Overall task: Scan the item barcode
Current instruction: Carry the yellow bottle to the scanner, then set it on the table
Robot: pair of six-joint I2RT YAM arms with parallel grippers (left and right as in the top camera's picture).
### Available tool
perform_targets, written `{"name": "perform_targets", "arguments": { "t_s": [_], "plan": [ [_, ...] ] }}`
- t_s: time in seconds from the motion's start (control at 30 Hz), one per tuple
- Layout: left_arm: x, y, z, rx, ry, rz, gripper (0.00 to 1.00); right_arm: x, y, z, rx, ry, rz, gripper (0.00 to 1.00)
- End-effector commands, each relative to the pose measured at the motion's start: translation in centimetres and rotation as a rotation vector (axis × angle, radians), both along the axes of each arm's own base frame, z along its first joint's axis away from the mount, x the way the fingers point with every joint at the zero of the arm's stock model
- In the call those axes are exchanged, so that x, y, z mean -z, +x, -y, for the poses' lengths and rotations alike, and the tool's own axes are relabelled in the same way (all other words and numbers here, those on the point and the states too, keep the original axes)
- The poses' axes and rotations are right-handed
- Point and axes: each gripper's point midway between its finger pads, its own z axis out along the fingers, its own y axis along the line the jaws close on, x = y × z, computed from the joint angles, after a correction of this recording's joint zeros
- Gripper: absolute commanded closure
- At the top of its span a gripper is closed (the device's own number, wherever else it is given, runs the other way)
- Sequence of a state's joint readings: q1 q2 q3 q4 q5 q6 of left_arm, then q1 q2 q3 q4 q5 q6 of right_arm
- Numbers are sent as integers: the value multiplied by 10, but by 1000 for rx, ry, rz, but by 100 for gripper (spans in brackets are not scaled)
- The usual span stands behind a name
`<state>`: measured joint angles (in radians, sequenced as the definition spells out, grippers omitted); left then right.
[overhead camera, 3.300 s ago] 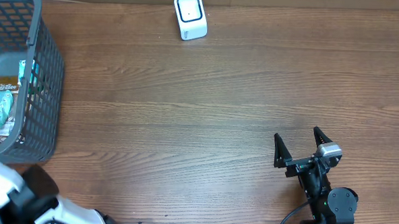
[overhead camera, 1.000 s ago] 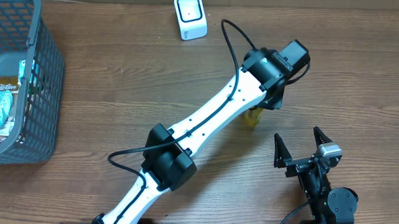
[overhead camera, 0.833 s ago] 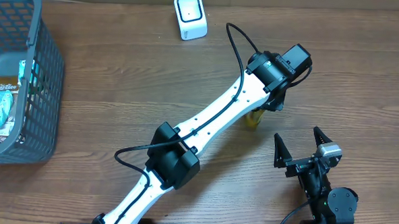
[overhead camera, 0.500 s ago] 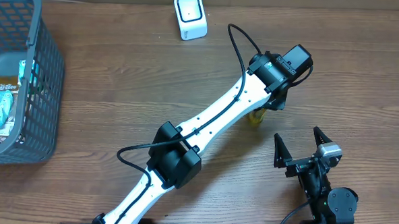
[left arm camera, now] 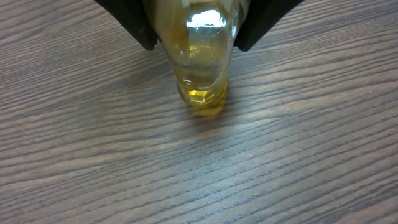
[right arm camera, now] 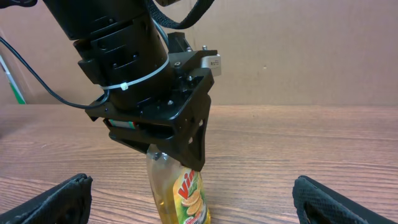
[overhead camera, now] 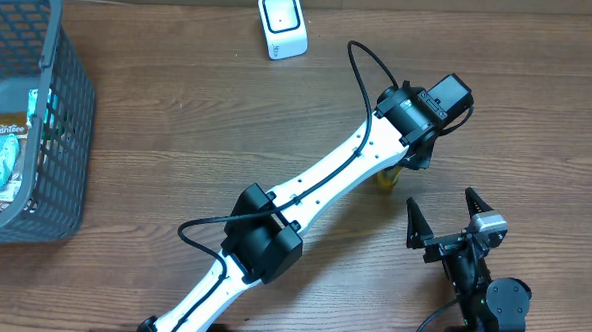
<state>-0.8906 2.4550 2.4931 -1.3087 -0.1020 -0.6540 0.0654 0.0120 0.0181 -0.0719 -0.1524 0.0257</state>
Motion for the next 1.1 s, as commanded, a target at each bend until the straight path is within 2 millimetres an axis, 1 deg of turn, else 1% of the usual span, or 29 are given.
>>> {"name": "perform_targets", "arguments": {
  "t_s": [0.0, 0.03, 0.07, 0.1, 0.13, 0.2, 0.23, 0.3, 0.4, 0.5, 0.57, 0.6, 0.67, 0.73, 0.77, 0.8, 0.83, 0.87, 0.9, 0.97, 1.03, 1.07],
  "plan": [
    [7, -2, 2, 9, 15, 0, 60, 3, 1, 2, 10, 1, -1, 0],
    [7, -3, 3, 10, 15, 0, 60, 3, 1, 2, 10, 1, -2, 0],
    [7, -3, 3, 11, 15, 0, 56, 3, 1, 2, 10, 1, -1, 0],
    [7, -3, 3, 11, 15, 0, 51, 3, 1, 2, 9, 1, -1, 0],
    [7, -4, 2, 12, 17, -2, 43, 3, 1, 2, 10, 1, -2, 0],
    [7, -5, 2, 12, 21, -5, 38, 3, 1, 2, 9, 1, -1, 0],
    [8, -7, 2, 15, 24, -13, 31, 3, 1, 2, 10, 1, -1, 0],
    [8, -9, 0, 17, 31, -21, 24, 3, 1, 2, 9, 1, -1, 0],
    [9, -9, -1, 21, 35, -23, 22, 3, 1, 2, 10, 1, -1, 0],
    [7, -8, -1, 66, 41, -10, 20, 3, 1, 2, 10, 1, -1, 0],
    [-4, -2, -3, 76, 27, 11, 18, 3, 1, 2, 10, 1, -1, 0],
    [-26, 10, -3, 101, -3, 69, 16, 3, 1, 2, 10, 1, -1, 0],
    [-63, 29, -4, 125, -61, 158, 14, 3, 1, 2, 9, 1, -1, 0],
    [-104, 45, -11, 119, -121, 243, 14, 3, 1, 2, 10, 1, -1, 0],
    [-123, 51, -16, 117, -146, 283, 12, 3, 1, 2, 10, 1, -1, 0],
    [-155, 63, -29, 107, -182, 352, 10, 3, 1, 2, 9, 1, -1, 0],
    [-171, 69, -38, 94, -198, 388, 9, 3, 1, 2, 10, 1, -1, 0],
    [-198, 80, -58, 50, -220, 450, 8, 3, 1, 2, 10, 1, -1, 0],
    [-217, 88, -76, 11, -227, 495, 5, 3, 1, 2, 10, 1, -1, 0],
    [-256, 104, -125, -52, -222, 590, 2, 3, 1, 2, 9, 1, -1, 0],
    [-288, 115, -184, -122, -195, 662, 1, 3, 1, 2, 10, 1, -1, 0],
    [-294, 117, -204, -147, -181, 677, 1, 3, 1, 2, 10, 1, -1, 0]
  ]
}}
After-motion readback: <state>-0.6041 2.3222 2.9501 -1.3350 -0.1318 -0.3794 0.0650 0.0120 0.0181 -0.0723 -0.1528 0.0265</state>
